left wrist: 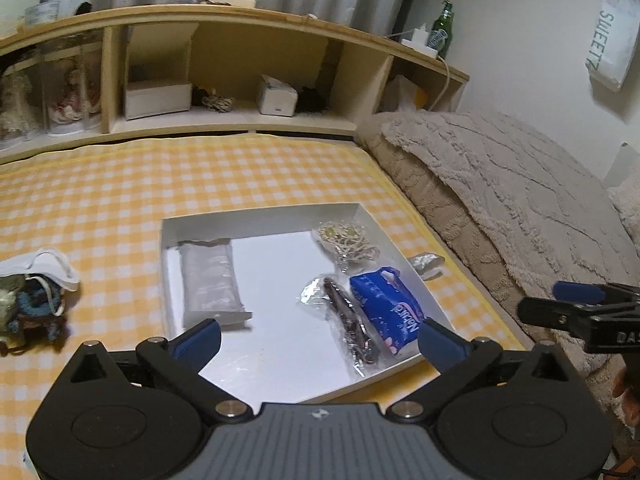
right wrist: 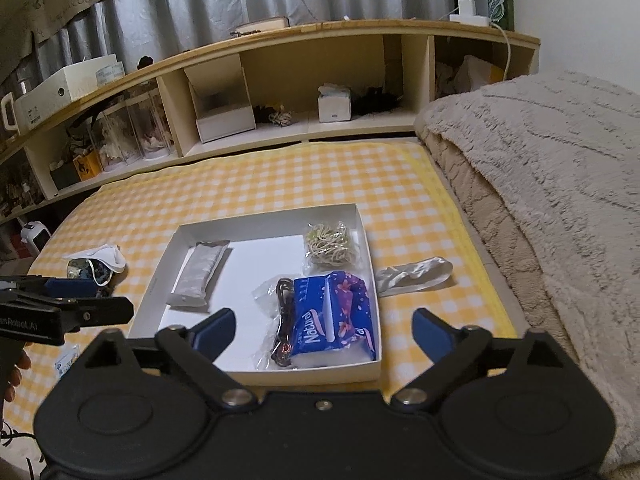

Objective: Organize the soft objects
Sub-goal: 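Withdraw both open tools from the tray, then move the right tool to the white sachet while the left approaches the floral pouch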

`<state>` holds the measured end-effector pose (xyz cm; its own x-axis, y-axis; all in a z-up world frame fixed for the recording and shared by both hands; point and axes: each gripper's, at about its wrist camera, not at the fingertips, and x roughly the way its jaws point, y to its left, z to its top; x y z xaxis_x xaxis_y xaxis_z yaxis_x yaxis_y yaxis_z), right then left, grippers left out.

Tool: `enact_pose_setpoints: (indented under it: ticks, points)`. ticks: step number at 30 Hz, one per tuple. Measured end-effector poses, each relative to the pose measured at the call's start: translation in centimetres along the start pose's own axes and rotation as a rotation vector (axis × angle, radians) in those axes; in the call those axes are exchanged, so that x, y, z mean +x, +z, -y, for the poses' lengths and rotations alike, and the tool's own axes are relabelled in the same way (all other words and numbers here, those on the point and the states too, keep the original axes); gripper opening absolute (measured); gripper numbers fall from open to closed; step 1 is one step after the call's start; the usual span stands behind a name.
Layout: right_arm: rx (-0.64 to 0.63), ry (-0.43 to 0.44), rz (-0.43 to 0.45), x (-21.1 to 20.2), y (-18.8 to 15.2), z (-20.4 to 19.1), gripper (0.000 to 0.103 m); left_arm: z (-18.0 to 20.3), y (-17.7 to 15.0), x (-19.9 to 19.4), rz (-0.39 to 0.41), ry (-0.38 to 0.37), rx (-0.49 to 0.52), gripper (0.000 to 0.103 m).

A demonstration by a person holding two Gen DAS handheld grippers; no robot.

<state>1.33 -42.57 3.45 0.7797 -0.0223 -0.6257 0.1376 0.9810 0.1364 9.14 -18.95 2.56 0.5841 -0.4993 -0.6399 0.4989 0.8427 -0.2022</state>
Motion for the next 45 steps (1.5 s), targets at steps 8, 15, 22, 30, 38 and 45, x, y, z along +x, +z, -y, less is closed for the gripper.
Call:
enact_pose_setpoints:
  ticks: [8, 15, 22, 30, 38, 45]
  points:
    - [-0.003, -0.018, 0.022, -2.1, -0.4, -1.4, 0.103, -0.6, -0.5, -2.1, 0.034, 0.000, 0.000, 0.103]
    - [0.004, -0.044, 0.031, -3.0, 0.1, -3.0, 0.103, -2.0, -0.4, -4.1, 0.064, 0.004, 0.001, 0.103]
    - [0.000, -0.047, 0.036, -2.3, 0.6, -5.2, 0.103, -5.7, -0.3, -5.9, 0.091, 0.051, -0.006, 0.103]
    - [-0.015, -0.006, 0.036, -0.6, 1.2, -9.0, 0.103, -11.8, -0.1, -7.5, 0.108, 0.137, -0.032, 0.103]
    - [0.004, 0.076, 0.058, 1.2, 1.0, -13.1, 0.103, -18.0, 0.0, -8.2, 0.122, 0.225, -0.084, 0.103]
    - [-0.083, 0.169, 0.062, 4.0, -0.3, -18.9, 0.103, -23.5, -0.2, -7.9, 0.135, 0.286, -0.156, 0.103]
